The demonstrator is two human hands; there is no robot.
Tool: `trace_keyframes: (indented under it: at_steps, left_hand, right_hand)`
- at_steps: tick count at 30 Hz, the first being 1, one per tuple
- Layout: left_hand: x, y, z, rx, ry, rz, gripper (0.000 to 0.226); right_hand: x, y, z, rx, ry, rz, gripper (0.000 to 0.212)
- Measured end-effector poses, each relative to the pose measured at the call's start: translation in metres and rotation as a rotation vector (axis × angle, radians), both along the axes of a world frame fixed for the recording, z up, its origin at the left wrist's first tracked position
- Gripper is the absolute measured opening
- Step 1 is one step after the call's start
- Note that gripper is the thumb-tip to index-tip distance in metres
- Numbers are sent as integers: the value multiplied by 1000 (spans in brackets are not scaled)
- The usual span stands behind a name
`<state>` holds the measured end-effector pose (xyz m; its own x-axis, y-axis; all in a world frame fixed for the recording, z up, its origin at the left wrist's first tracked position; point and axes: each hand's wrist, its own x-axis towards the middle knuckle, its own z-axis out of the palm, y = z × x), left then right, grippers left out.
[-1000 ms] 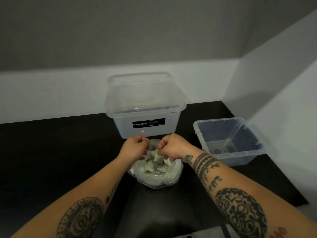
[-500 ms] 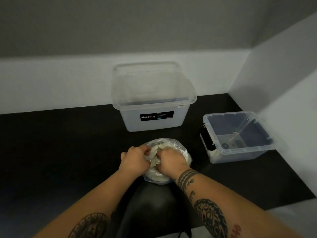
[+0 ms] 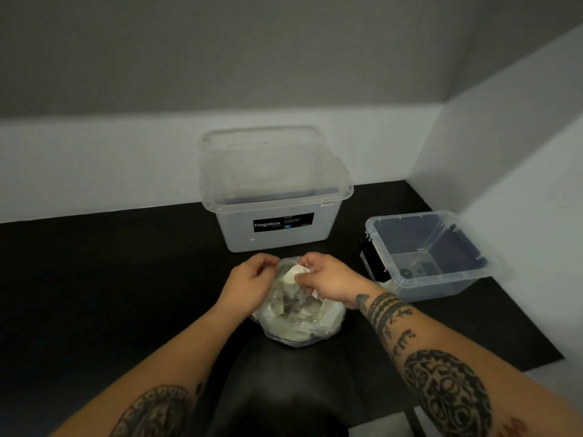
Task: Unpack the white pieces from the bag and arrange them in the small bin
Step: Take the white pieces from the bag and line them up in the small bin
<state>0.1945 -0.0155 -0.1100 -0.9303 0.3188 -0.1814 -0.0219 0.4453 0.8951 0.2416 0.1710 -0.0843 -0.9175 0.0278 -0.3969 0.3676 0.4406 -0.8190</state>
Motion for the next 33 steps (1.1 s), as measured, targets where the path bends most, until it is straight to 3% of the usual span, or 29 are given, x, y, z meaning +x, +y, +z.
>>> trace_keyframes:
  at_steps: [2,4,7,11,13,15,17,19,21,25,29,33]
  left_hand:
    - [1,6,7,174,-81,-74,31]
    - [3,12,14,347,-291,-180,44]
    - [4,12,22,481,-554,-306,42]
    - [1,9,20,376,-505,-322,31]
    - [0,7,16,347,-450,-240,29]
    - [-3,5,12,330,-407,-92,25]
    - [-4,2,9,313,-392,14,22]
    - [-3,0,6,303,-406,54,20]
    - [-1,-1,4,278,-411,52,20]
    - [3,3,1,147,-360,-10,22]
    - [3,3,2,66,-318,-27,21]
    - [-1,3,4,120,-339,27,20]
  right_hand:
    - [1,-2,9,-94,10,3,13]
    - [0,-4,16,-161,44,-6,12]
    - [-3,-3,25,-110,90,48,20]
    - [-5,-2,33,-117,134,69,45]
    - [-6,-3,30,-91,185,-35,41]
    - [-4,-2,20,56,213,-120,29]
    - [2,-2,7,336,104,15,19]
    - [10,-9,-9,672,-51,219,21]
    - [18,-17,-25,913,-95,271,30]
    - [19,-28,-46,1112,-40,316,30]
    - [13,-14,-44,1005,3,282,29]
    - [11,2,-28,473,-22,55,20]
